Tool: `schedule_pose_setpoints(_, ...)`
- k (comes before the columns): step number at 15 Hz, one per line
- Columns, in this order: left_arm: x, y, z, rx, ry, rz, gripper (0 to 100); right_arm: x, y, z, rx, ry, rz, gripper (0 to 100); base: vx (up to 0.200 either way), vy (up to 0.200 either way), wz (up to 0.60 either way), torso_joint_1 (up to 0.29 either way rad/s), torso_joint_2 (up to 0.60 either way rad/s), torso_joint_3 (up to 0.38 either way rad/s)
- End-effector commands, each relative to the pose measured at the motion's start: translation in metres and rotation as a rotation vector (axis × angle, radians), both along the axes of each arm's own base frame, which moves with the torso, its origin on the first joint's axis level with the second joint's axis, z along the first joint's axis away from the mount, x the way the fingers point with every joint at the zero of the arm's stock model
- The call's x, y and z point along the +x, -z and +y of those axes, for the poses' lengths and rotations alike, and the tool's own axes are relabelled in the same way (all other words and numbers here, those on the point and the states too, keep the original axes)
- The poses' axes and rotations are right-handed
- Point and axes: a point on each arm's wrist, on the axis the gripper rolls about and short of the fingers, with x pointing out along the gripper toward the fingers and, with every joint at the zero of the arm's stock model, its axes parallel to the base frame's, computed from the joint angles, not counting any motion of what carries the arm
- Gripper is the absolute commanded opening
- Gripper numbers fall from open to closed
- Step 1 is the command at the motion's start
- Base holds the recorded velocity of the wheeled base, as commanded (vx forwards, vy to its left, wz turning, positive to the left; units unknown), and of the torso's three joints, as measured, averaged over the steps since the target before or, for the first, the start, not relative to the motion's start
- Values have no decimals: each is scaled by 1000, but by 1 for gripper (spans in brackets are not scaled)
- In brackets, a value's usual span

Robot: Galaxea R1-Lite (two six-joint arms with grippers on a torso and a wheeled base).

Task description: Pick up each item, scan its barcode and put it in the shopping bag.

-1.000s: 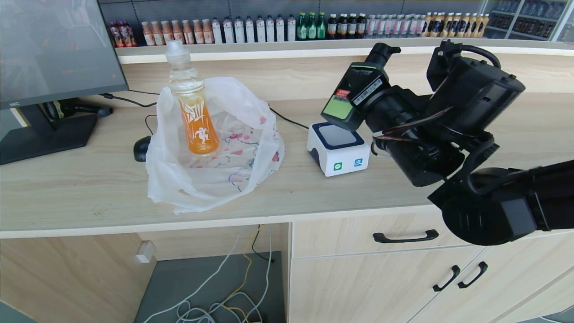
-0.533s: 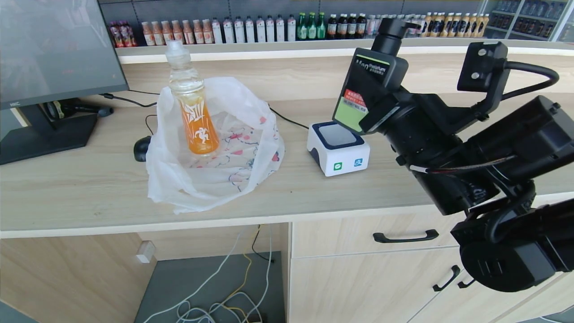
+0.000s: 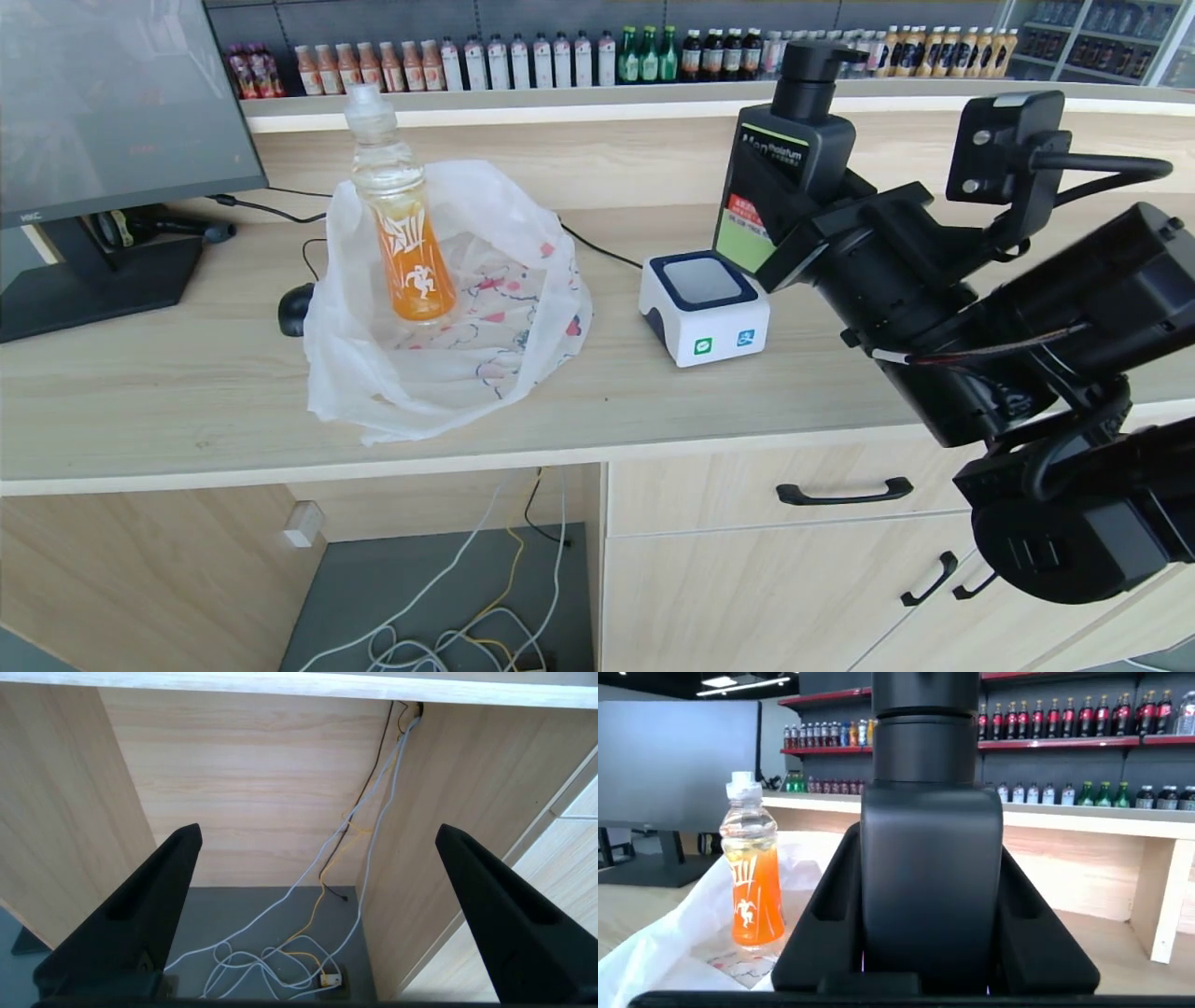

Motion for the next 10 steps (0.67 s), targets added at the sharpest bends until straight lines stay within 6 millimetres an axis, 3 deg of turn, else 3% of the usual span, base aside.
schedule_pose_setpoints(1,0,0,0,1,-1,-1,100,-1,0,0,-6,-1,-6,0,0,0,0,0,0,0)
schedule_pose_setpoints(4,0,0,0,-1,-1,-1,100,1,0,1,-6,-3,-5,0,0,0,0,0,0,0)
schedule_pose_setpoints(10,0,0,0,-2,-1,-1,100,3,0,3,3,-6,-1,0,0,200,0,4,2,-2)
